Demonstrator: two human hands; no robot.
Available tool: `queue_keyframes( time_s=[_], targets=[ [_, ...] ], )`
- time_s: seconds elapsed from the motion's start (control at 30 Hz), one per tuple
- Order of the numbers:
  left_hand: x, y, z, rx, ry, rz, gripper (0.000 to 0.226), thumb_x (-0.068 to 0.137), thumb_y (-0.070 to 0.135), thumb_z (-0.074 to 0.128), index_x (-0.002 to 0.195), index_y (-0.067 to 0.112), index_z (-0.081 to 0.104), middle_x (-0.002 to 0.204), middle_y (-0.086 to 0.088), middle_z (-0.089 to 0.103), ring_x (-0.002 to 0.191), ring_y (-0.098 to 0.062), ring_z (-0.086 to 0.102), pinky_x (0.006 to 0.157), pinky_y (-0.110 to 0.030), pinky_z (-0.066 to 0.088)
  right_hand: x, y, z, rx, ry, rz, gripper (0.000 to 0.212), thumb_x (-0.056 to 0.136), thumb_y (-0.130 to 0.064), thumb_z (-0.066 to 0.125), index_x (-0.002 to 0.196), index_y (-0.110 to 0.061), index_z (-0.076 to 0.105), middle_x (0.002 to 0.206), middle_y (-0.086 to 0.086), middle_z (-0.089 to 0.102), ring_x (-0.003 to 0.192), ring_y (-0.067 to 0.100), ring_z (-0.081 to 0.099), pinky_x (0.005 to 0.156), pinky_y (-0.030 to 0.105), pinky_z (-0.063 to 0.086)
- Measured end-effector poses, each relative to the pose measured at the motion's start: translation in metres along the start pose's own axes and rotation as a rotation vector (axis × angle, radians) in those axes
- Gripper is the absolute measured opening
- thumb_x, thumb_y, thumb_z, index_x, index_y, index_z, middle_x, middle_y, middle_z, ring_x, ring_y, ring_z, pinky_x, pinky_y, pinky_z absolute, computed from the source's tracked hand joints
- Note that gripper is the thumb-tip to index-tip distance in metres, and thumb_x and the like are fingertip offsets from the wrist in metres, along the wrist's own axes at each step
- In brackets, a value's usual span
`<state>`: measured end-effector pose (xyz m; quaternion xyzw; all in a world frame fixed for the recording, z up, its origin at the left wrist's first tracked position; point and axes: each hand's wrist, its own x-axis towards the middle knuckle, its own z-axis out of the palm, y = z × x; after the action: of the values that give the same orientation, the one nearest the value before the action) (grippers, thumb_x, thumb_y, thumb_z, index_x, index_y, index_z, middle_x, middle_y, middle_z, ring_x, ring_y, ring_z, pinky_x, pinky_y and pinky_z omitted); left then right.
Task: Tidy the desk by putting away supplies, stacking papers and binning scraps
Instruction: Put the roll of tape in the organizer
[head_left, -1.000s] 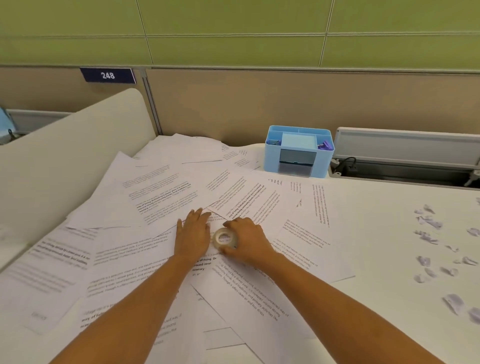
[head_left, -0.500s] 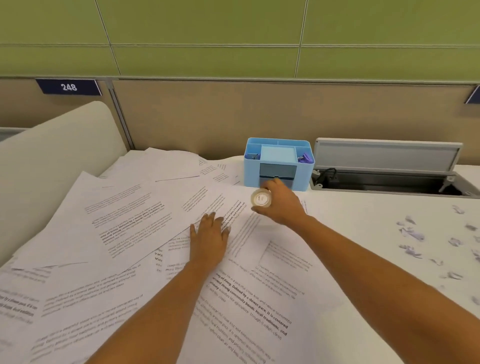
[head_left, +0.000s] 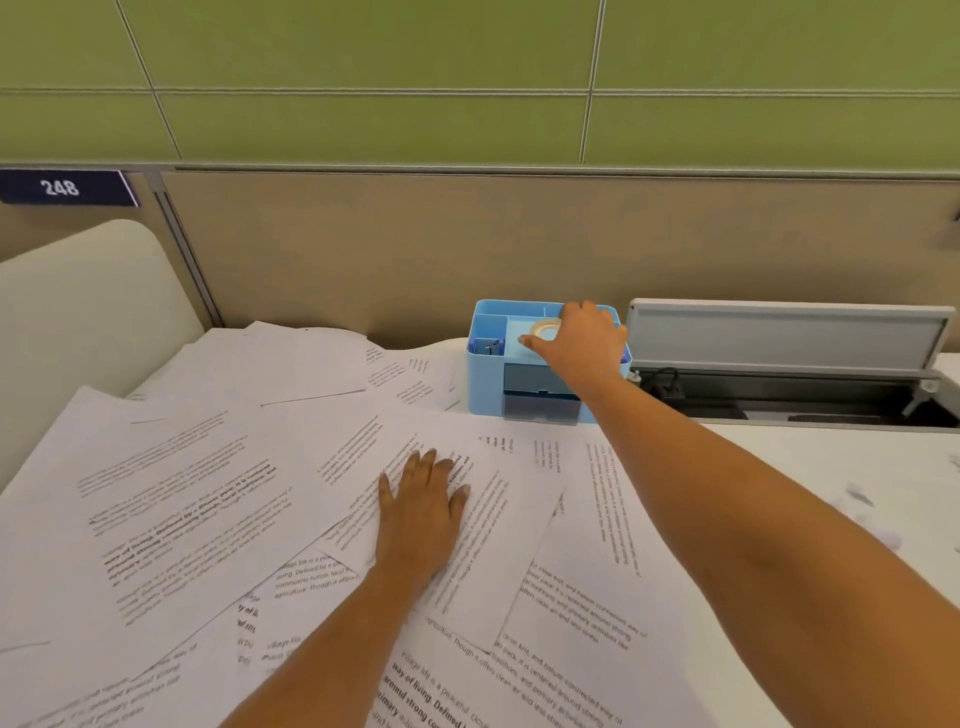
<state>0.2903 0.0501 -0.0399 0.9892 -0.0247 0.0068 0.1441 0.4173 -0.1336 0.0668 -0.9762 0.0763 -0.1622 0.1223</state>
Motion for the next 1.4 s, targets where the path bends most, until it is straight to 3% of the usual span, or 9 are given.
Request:
queue_keyframes(
  time_s=[0.2,0.33,0.47,0.73,0.87,1.1,1.17,1.27,1.4],
  targets=[
    [-0.001,-0.001,0.003,-0.006,0.022,-0.001,0.048,0.1,0.041,0.019,0.146,0.025,0.022,0.156,0.005,0.013,0.145,-0.013,0.005,0.117,-0.044,-0.002,0.01,0.01,0.007,-0.046,0.004,0.062,0.069,0.09,-0.065,0.028,0.107,-0.008,0.062,0.108,0.014,0.063,0.112,0.032,0.05,0.092,0.045,0.039],
    [-0.002,-0.001,0.004,-0.009,0.034,-0.002,0.047,0.1,0.04,0.019,0.145,0.026,0.022,0.156,0.006,0.015,0.145,-0.012,0.006,0.117,-0.043,0.0,0.019,0.022,0.002,0.239,0.075,0.04,0.042,0.1,-0.031,0.028,0.107,-0.007,0.062,0.104,0.016,0.066,0.101,0.032,0.055,0.083,0.038,0.043],
    [-0.003,-0.001,0.003,-0.006,0.042,-0.004,0.046,0.101,0.038,0.019,0.145,0.026,0.022,0.156,0.006,0.016,0.145,-0.012,0.007,0.117,-0.042,0.001,0.024,0.037,0.004,0.281,-0.099,-0.127,0.038,0.089,-0.002,0.043,0.114,-0.02,0.065,0.126,0.006,0.058,0.12,0.026,0.044,0.096,0.044,0.042],
    [-0.004,0.0,0.002,-0.024,0.064,-0.004,0.044,0.101,0.033,0.021,0.145,0.026,0.023,0.155,0.006,0.018,0.144,-0.011,0.009,0.117,-0.041,0.002,0.024,0.042,0.004,0.128,-0.184,-0.312,0.027,0.094,-0.021,0.053,0.117,-0.014,0.065,0.13,0.005,0.057,0.118,0.026,0.047,0.098,0.041,0.043],
    [-0.004,0.0,0.002,-0.033,0.07,-0.003,0.044,0.101,0.033,0.021,0.144,0.025,0.024,0.155,0.006,0.019,0.144,-0.011,0.01,0.117,-0.041,0.002,0.023,0.033,0.005,0.193,-0.148,-0.245,0.031,0.092,-0.024,0.055,0.117,-0.009,0.065,0.125,0.01,0.056,0.112,0.026,0.051,0.093,0.032,0.042],
    [-0.004,0.0,0.002,-0.018,0.073,-0.003,0.044,0.101,0.033,0.021,0.145,0.026,0.023,0.155,0.006,0.018,0.144,-0.01,0.009,0.117,-0.04,0.002,0.018,0.027,0.008,0.172,-0.087,-0.18,0.038,0.091,-0.035,0.055,0.118,-0.01,0.065,0.122,0.009,0.056,0.109,0.024,0.052,0.087,0.031,0.044],
    [-0.004,0.0,0.002,-0.018,0.074,-0.003,0.044,0.101,0.033,0.021,0.145,0.026,0.023,0.155,0.006,0.018,0.144,-0.01,0.009,0.117,-0.04,0.001,0.016,0.027,0.006,0.191,-0.021,-0.179,0.037,0.094,-0.034,0.049,0.118,-0.009,0.064,0.121,0.011,0.056,0.114,0.025,0.048,0.089,0.033,0.042],
    [-0.004,-0.001,0.003,-0.021,0.08,-0.001,0.044,0.101,0.033,0.021,0.145,0.025,0.024,0.155,0.006,0.019,0.144,-0.01,0.01,0.117,-0.039,0.003,0.01,0.031,-0.002,0.419,0.23,-0.037,0.039,0.099,-0.031,0.04,0.105,-0.003,0.065,0.106,0.014,0.057,0.107,0.025,0.048,0.083,0.031,0.038],
    [-0.005,-0.002,0.005,-0.009,0.1,0.011,0.044,0.101,0.032,0.023,0.144,0.024,0.026,0.154,0.006,0.022,0.144,-0.01,0.013,0.117,-0.041,0.006,-0.011,0.039,-0.004,0.656,0.333,0.123,0.037,0.099,-0.029,0.039,0.094,-0.001,0.063,0.086,0.005,0.051,0.087,0.015,0.047,0.06,0.016,0.035]
  ],
)
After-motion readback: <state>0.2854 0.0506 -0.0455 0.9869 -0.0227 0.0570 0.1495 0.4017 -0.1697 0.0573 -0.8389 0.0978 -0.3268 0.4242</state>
